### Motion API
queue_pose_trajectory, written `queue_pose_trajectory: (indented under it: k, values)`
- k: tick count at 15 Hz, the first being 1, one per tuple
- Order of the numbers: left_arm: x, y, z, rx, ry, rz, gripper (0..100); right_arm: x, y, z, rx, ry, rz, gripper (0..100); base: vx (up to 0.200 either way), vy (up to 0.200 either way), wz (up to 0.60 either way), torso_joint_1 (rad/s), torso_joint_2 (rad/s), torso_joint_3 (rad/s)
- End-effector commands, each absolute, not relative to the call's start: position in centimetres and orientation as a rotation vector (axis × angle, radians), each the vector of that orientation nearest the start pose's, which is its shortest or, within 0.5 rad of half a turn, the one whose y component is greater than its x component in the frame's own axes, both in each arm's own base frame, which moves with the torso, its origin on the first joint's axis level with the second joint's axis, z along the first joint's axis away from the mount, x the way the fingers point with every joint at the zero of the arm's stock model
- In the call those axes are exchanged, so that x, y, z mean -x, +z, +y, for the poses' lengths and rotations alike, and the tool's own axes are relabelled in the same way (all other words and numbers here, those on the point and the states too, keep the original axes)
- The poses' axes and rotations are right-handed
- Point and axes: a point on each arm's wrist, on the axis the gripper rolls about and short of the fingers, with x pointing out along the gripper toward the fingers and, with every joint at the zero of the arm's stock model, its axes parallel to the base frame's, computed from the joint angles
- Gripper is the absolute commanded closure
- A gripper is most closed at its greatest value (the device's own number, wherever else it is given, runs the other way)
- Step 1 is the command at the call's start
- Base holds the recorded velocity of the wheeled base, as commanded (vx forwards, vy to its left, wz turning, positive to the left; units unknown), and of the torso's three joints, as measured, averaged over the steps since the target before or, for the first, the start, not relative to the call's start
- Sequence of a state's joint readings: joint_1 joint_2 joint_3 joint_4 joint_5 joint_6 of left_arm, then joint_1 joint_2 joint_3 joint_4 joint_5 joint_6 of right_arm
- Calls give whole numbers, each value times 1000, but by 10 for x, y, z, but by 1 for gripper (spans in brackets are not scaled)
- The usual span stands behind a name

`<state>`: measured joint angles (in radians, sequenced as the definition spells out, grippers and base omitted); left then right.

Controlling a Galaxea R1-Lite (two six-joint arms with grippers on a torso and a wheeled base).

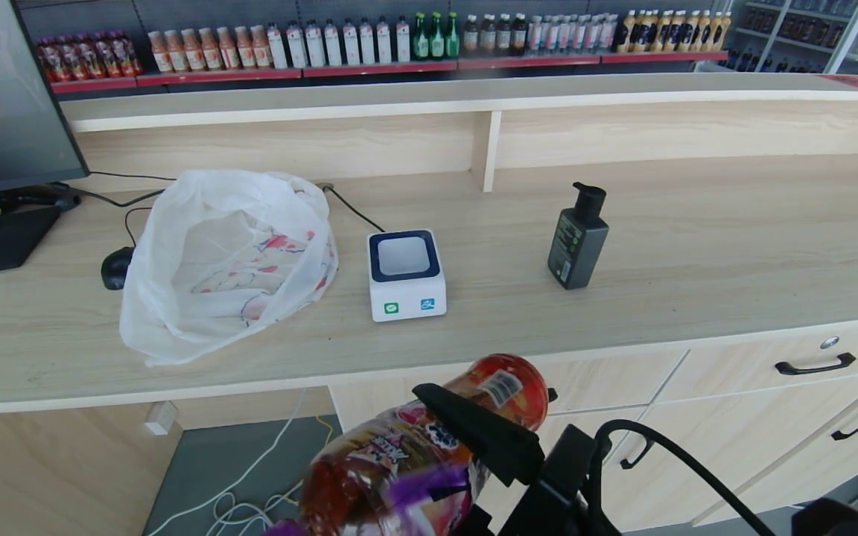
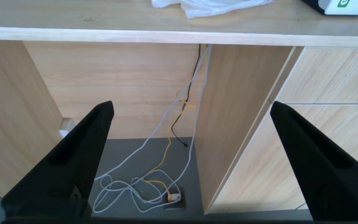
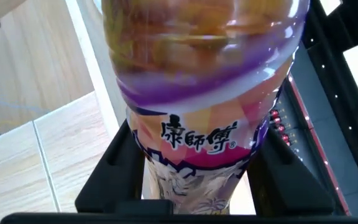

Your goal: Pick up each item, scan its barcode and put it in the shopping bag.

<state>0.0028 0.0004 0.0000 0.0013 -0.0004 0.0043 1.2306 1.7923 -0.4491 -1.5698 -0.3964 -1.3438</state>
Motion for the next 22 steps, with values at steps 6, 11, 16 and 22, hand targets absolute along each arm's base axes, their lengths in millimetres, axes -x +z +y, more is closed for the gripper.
queue_pose_trajectory:
  k: [6,11,16,22]
  values:
    - [23,75,0,-5,2,2,0,-99,172,251,1220,459,-685,100,0,0,0,0,0,0]
    - [23,75,0,-5,3,2,0,-98,173,250,1231,451,-694,100,0,0,0,0,0,0]
    - [23,75,0,-5,3,2,0,-100,177,254,1283,416,-722,100,0,0,0,0,0,0]
    - [23,75,0,-5,3,2,0,-100,182,254,1319,388,-747,100,0,0,0,0,0,0]
